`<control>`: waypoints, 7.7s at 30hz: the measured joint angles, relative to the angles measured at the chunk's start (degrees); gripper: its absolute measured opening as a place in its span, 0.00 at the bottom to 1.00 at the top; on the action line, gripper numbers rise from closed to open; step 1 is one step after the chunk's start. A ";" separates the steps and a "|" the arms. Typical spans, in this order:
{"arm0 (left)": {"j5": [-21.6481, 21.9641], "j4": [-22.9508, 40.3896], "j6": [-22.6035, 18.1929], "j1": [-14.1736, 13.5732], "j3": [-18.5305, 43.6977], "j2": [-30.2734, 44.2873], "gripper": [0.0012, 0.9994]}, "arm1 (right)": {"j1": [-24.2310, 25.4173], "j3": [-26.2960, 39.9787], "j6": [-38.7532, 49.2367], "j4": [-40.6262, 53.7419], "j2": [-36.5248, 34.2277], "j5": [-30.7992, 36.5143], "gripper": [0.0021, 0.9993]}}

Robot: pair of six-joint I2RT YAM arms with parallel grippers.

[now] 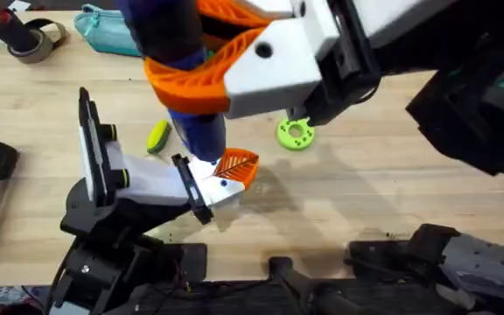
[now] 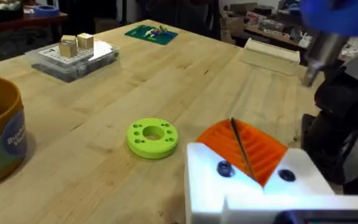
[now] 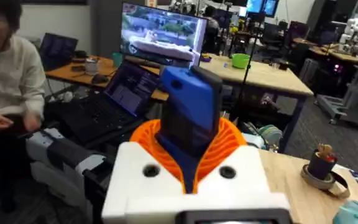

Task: Pick up the gripper from the table and insert it into the empty holder that is missing its gripper. Then pick up a screw, insert it into the mounting hole, and use the screwdriver to tighten it. Finally, clean up the table by picking up the vegetable and placing it into the bucket.

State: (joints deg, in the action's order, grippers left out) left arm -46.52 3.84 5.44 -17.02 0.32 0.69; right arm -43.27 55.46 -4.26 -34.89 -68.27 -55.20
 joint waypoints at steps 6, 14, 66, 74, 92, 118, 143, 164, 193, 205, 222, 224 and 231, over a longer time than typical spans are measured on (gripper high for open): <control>0.02 0.02 -1.45 0.00 0.00 0.00 0.01 | 0.00 0.00 2.10 2.35 0.00 -0.53 0.04; 0.02 0.00 -1.62 0.00 0.00 0.00 0.01 | 0.00 0.00 3.72 3.65 -1.87 -0.63 0.04; 0.02 0.00 -1.95 0.00 0.00 0.00 0.01 | -0.11 -3.94 6.84 -1.40 -5.09 -0.61 0.04; 0.02 0.01 -1.95 0.00 0.00 0.00 0.01 | -0.60 -4.98 6.81 -5.52 -5.09 -0.63 0.04; 0.02 0.00 -1.95 0.00 0.00 0.00 0.01 | -0.76 -5.42 5.57 -5.42 -5.09 -0.62 0.04; 0.02 0.01 -1.95 0.00 0.00 0.00 0.01 | -0.76 -5.42 6.46 -5.35 -5.09 -0.61 0.04; 0.02 0.01 -1.95 0.00 0.00 0.00 0.01 | -0.47 -5.43 7.13 -4.94 -5.09 -0.62 0.04; 0.00 0.02 -1.95 0.00 0.00 0.00 0.01 | -0.28 -5.89 7.17 -5.41 -5.09 -0.61 0.04; 0.00 0.02 -1.95 0.00 0.00 0.00 0.01 | -0.28 -6.40 4.83 -7.02 -5.09 -0.65 0.04; 0.00 0.02 -1.95 0.00 0.00 0.00 0.01 | -0.28 -6.45 5.22 -6.63 -5.09 -0.65 0.04; 0.00 0.02 -1.95 0.00 0.00 0.00 0.01 | -0.28 -6.47 5.60 -5.81 -5.09 -0.63 0.04; 0.02 0.02 -1.95 0.00 0.00 0.00 0.01 | -0.28 -6.47 5.59 -5.79 -5.09 -0.63 0.04; 0.00 0.04 -1.95 0.00 0.00 0.00 0.01 | -0.28 -6.47 5.61 -5.30 -5.07 -0.61 0.04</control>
State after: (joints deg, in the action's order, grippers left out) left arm -46.52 3.88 3.49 -17.02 0.32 0.69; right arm -43.55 48.99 1.35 -40.20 -73.34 -55.81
